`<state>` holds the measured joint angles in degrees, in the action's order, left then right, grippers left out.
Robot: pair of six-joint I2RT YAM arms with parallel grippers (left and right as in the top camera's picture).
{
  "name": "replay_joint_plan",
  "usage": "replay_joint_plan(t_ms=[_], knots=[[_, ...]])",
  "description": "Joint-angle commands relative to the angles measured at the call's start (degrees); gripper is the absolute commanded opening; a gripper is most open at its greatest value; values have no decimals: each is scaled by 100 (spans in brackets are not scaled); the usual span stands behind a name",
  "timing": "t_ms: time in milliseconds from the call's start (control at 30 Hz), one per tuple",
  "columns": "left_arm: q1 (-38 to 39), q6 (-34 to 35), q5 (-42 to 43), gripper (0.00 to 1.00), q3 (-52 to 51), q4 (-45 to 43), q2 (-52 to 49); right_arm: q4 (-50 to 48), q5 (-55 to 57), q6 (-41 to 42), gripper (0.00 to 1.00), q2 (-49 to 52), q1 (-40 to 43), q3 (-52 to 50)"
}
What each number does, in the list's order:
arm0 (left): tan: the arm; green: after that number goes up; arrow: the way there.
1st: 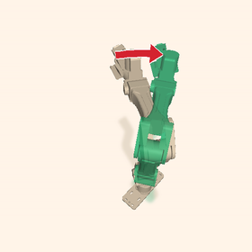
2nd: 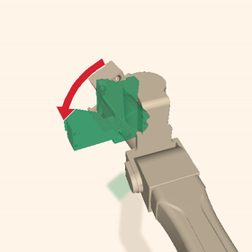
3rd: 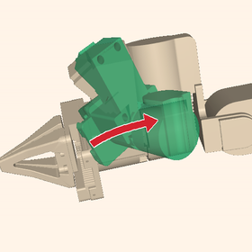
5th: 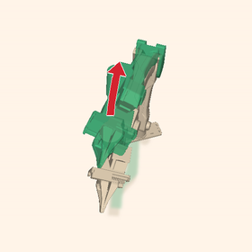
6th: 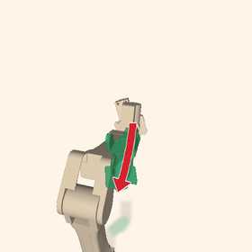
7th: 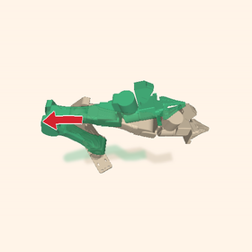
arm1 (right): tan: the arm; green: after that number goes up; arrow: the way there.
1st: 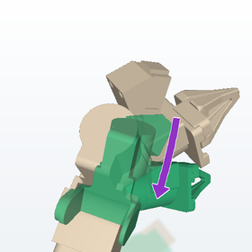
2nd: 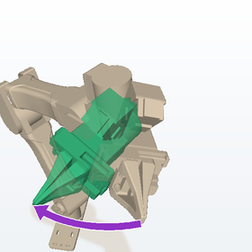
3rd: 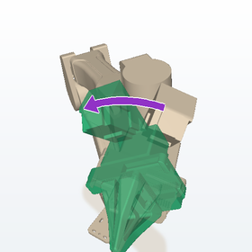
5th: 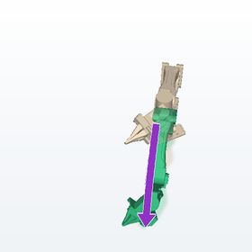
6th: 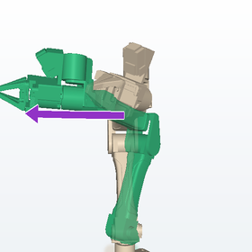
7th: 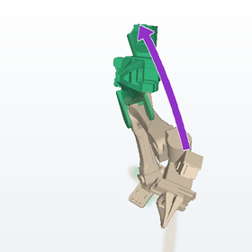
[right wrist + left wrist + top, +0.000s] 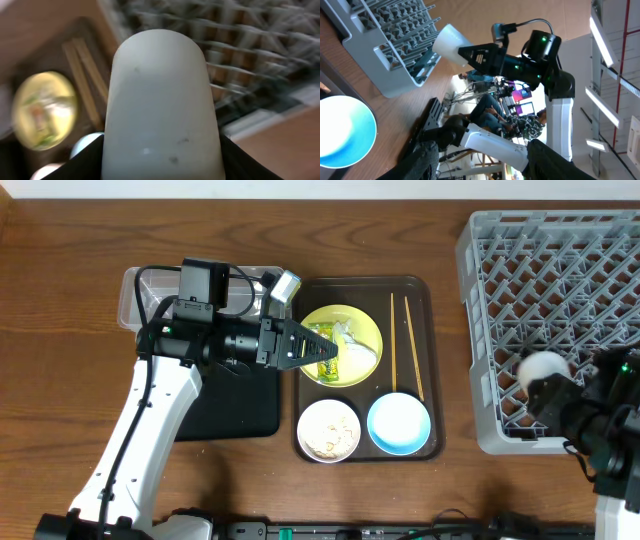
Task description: Sort waste into correct bins and load items into the dishwasher rack
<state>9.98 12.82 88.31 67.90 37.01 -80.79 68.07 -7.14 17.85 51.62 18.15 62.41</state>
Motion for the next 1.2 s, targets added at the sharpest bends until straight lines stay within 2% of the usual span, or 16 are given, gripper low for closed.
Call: replay_joint_plan(t_ms=[0,367,433,500,567,733,1000,1067,1100,1133,1167], knots=[[-4,-76,-76,60,85,20,39,101,817,186,35,267,74,55],[-4,-76,-96,61,79,20,37,754,452,-168,35,1729,57,52],[-4,-76,-96,60,79,20,37,754,452,-162,40,1912,57,55],[-4,-76,-96,61,79,20,37,715,452,-162,57,2041,57,52],[-4,-76,-96,61,79,20,37,616,380,-162,68,2122,57,52],[2,-76,-219,60,79,48,37,448,-251,-225,74,2046,57,57],[13,-76,-1303,60,79,739,37,48,-2098,-791,73,1344,50,59],[13,-76,-1484,69,79,809,39,-153,-2721,-1038,75,1113,33,59],[13,-76,-1585,80,81,855,39,-262,-2994,-1126,75,999,9,59],[13,-76,-1657,81,81,887,42,-352,-3178,-1137,77,907,-26,59],[11,-76,-1659,87,79,901,42,-448,-3305,-1137,79,824,-66,59]])
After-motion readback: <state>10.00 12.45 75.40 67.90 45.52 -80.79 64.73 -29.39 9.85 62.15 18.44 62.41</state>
